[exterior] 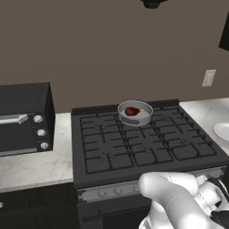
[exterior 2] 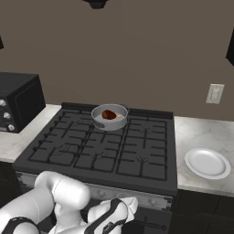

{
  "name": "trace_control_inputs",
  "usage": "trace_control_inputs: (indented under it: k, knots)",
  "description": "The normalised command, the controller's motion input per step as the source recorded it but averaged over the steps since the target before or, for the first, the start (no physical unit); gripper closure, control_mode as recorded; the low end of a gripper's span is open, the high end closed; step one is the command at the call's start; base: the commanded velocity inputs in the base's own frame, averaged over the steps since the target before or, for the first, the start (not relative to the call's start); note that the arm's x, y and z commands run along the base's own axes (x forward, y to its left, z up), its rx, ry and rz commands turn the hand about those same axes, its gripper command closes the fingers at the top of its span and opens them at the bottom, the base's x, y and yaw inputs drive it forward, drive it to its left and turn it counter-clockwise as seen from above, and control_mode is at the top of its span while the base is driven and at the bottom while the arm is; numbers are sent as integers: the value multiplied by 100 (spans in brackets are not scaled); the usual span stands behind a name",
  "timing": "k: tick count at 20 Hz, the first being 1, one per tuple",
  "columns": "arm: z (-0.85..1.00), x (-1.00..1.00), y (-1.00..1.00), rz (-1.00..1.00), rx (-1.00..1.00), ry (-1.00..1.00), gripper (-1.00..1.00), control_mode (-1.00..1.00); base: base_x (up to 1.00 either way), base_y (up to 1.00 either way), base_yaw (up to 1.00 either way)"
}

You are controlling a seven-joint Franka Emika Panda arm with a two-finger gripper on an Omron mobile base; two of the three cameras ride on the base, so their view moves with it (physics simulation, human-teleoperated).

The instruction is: Retrieve the frozen meat and place it in the pot on a burner. Then turn the burner on.

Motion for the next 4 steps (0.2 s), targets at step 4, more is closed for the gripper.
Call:
trace_control_inputs:
  k: [4]
  knots:
    - [-1, 0, 0, 0, -24, 0, 100, -100, 0, 0, 0]
